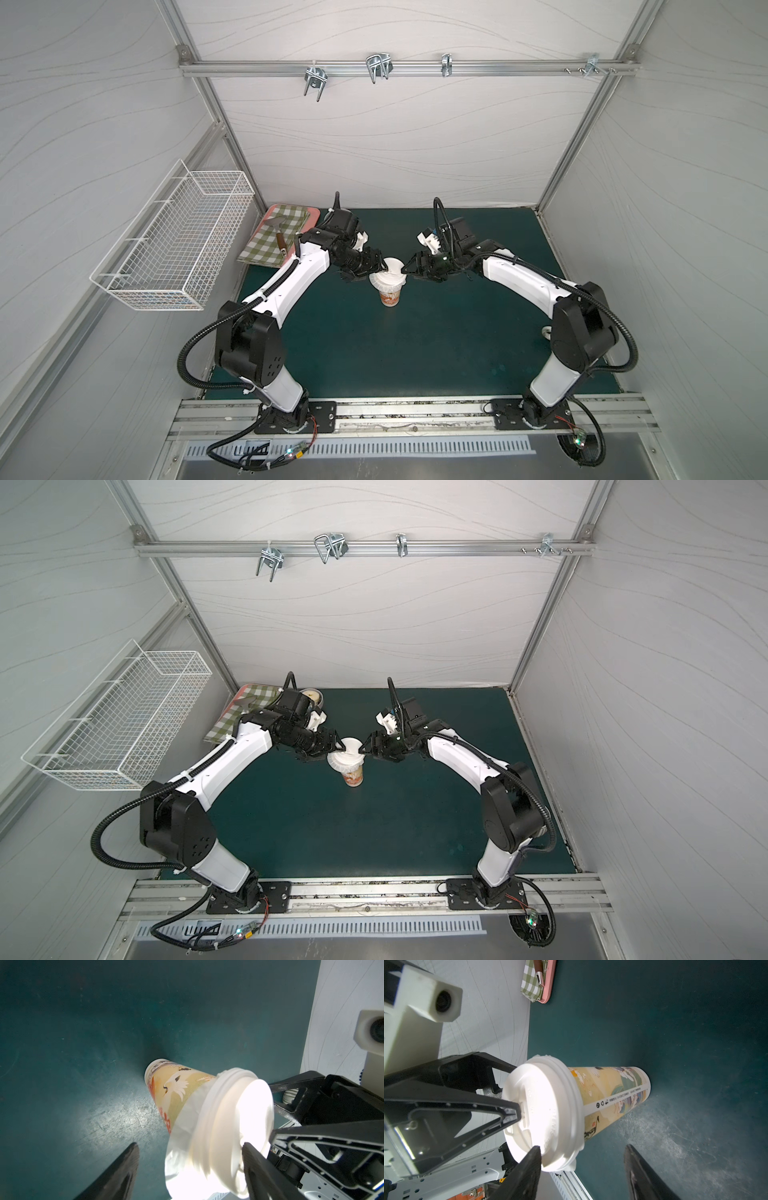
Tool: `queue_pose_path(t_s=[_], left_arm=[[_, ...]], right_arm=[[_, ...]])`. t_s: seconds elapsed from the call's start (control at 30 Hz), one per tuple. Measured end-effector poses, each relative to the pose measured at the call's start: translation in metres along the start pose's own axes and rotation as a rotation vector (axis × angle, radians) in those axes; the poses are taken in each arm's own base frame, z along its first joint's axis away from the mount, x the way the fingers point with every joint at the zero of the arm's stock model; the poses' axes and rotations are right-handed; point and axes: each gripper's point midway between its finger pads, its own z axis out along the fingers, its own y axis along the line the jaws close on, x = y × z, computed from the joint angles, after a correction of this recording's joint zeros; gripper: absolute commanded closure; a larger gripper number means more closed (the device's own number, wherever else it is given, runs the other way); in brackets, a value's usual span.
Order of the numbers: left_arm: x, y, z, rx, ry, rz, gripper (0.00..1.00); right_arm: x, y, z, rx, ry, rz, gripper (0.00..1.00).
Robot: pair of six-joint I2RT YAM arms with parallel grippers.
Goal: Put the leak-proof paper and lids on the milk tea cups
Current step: Secure the cup lid on the cup.
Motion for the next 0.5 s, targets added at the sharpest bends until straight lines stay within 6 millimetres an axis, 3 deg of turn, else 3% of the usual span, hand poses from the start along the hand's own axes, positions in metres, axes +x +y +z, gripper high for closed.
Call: queue_pose_path(t_s=[0.5], left_arm=[[0.0015,-0.0011,-0.0031,0.007,-0.009,0.005,0.21]], right_arm=[[0.002,-0.0012,0.0011,0.003,0.005,-0.002,0.3]])
